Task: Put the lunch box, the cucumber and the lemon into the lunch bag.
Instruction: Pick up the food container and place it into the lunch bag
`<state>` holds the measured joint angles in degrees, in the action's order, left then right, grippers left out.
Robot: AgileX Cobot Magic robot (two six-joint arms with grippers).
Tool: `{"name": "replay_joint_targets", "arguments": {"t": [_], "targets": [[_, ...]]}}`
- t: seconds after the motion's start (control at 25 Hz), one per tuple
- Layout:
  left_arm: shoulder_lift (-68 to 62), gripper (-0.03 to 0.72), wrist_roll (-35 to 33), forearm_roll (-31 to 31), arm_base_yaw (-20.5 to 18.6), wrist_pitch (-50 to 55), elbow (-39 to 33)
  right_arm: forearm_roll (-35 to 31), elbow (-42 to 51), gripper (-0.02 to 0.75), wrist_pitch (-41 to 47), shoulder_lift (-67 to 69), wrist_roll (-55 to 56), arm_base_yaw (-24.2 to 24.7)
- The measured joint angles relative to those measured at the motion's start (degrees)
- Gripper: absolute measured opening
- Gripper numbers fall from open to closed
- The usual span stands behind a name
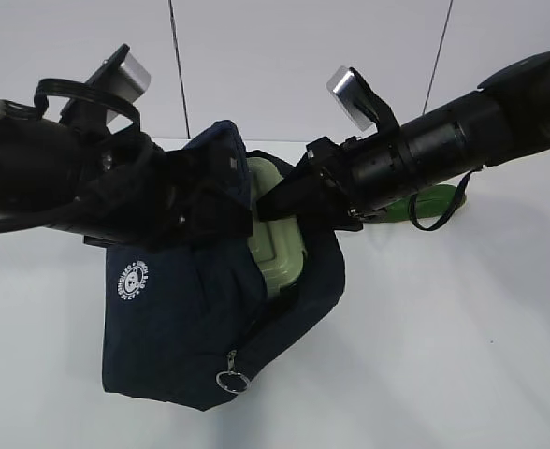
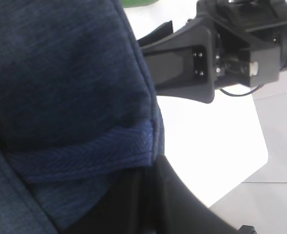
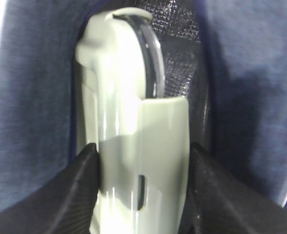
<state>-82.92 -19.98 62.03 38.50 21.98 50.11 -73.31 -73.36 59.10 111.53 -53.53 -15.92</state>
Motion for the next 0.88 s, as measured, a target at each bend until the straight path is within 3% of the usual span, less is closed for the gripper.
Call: {"name": "replay_joint_targets", "arguments": {"t": [0.88], "targets": [[0.00,0.011,0.00,0.35,0.00,1.55,0.00,-1.44,-3.53,0.427,6.45,0.09,-2.97,-0.46]]}}
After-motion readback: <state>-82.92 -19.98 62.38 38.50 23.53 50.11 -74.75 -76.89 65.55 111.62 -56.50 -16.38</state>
